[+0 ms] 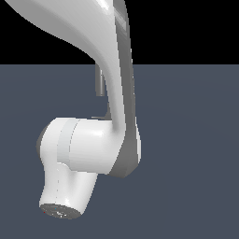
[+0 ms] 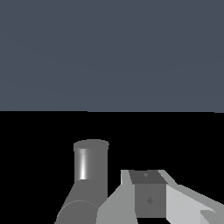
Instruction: Turn on the faucet by rotating a designated handle.
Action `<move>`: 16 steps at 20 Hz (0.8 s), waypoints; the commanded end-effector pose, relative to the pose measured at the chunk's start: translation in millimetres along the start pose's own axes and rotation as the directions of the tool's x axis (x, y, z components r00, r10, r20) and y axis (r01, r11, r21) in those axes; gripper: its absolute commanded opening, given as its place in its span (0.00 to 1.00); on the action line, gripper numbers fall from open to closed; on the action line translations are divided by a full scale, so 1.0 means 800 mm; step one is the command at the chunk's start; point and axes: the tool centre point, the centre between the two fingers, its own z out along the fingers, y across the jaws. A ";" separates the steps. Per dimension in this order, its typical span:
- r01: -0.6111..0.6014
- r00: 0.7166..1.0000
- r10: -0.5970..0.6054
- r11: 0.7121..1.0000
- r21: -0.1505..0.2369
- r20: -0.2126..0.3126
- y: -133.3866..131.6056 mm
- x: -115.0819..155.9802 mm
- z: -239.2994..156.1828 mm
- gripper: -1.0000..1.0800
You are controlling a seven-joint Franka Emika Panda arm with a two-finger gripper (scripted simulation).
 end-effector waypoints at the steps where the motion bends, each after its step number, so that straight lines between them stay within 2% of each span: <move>1: 0.000 1.000 0.000 1.000 0.000 0.000 0.000 0.000 0.000 0.00; 3: 0.000 1.000 0.000 1.000 0.000 0.000 0.000 0.000 0.000 0.00; 14: 0.000 1.000 0.000 1.000 0.000 0.000 0.017 -0.051 0.000 0.00; 16: 0.002 1.000 -0.002 1.000 0.006 -0.011 0.011 -0.040 0.000 0.00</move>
